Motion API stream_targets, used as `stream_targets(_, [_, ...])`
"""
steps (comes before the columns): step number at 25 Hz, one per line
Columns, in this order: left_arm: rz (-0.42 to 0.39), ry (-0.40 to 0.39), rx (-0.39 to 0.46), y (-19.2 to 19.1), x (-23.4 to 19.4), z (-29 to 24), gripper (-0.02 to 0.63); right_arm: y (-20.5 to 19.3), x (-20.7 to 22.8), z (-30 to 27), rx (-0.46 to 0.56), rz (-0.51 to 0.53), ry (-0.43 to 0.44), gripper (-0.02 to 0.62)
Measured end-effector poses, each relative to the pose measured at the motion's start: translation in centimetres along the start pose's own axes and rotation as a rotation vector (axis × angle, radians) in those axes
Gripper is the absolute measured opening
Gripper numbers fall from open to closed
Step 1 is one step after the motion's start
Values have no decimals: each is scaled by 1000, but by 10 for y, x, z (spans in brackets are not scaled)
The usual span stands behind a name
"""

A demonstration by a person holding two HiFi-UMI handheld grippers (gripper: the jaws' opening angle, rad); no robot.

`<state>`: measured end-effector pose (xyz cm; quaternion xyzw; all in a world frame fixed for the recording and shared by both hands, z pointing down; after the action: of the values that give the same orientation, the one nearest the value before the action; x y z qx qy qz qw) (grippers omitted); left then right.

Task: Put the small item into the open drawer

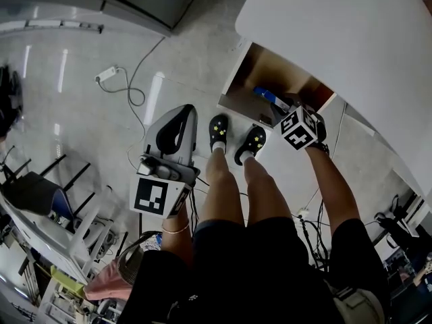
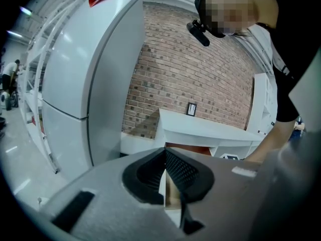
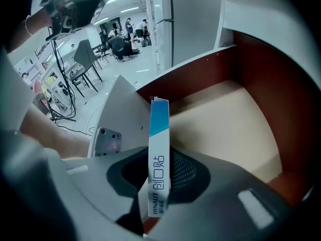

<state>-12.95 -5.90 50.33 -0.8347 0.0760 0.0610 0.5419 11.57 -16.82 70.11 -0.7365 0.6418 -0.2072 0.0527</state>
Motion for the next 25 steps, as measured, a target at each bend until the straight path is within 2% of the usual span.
stream_targets(25, [19, 55, -13, -2, 2, 8, 2, -4, 6, -26, -129, 102, 18, 86])
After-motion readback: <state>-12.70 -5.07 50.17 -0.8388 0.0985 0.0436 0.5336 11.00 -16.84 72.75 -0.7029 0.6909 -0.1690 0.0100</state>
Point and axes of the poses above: the fingertips, and each gripper's own axes: z backward along the fingers, x to its right, y out of its top, the point moved 8 cm from there along z, backward along the fingers, and after that the axes turned 12 degrees about y, right-handed, at the moved point
